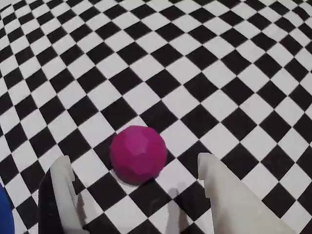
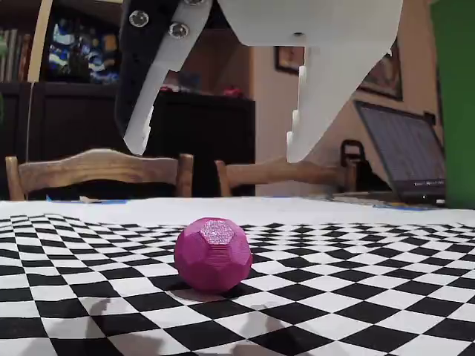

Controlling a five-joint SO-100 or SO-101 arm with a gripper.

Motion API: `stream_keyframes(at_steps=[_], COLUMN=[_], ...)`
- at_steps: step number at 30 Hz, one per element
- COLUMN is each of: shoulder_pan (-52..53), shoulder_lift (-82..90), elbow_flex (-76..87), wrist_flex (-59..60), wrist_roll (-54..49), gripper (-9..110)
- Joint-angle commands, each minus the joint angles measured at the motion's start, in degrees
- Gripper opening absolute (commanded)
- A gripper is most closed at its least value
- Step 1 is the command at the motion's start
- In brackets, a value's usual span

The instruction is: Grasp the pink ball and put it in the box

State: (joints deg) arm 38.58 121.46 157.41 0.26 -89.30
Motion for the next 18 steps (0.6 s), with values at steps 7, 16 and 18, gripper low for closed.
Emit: stream_keyframes(at_steps=[7,16,18], shoulder_pan=[0.1,0.0,0.1], shoulder_lift=[-3.6,-8.6,-9.9], elbow_flex=[-5.0,-9.0,-9.9], wrist_flex=[-0.9,-0.9,-0.9], wrist_roll=[0.6,0.6,0.5], gripper=[30,30,30])
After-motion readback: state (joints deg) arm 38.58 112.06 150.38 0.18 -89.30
